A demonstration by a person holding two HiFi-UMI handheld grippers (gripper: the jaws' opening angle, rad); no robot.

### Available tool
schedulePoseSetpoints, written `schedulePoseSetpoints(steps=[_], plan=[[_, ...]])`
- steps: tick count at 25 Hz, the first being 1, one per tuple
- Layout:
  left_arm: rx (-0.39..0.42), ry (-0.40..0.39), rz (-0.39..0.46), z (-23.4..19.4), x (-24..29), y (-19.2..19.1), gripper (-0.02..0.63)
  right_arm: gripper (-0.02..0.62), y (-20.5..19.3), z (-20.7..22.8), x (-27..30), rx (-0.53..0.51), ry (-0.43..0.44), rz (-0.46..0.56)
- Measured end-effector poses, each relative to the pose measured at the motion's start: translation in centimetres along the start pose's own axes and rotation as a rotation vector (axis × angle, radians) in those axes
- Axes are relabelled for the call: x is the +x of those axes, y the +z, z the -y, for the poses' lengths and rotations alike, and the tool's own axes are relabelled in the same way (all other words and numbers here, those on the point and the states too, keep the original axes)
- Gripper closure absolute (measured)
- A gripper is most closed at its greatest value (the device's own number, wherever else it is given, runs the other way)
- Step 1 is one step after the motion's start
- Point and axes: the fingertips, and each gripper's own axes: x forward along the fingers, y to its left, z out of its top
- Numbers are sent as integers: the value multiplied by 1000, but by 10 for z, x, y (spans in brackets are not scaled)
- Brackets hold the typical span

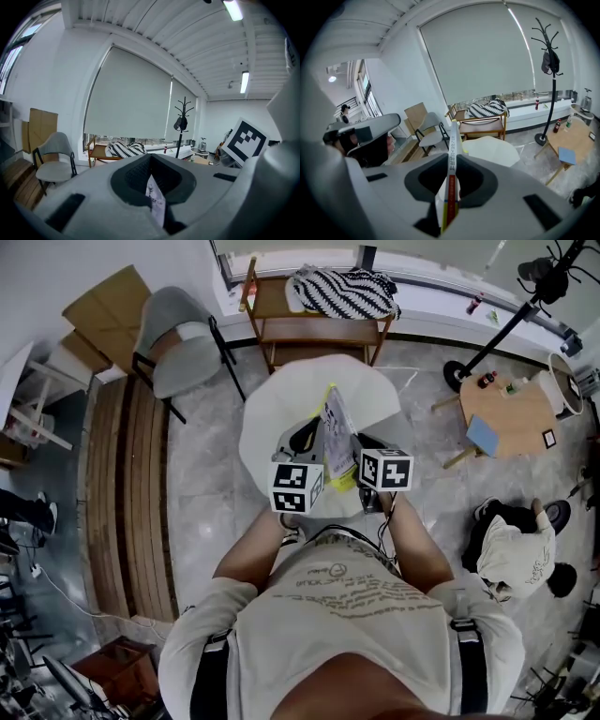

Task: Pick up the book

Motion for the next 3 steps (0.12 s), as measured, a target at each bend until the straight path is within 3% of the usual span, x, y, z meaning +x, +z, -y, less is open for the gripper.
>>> schedulePoseSetpoints(steps=[3], plan=[[-1,3,-1,2,-1,0,589,525,4,1,-4,-3,-4,8]])
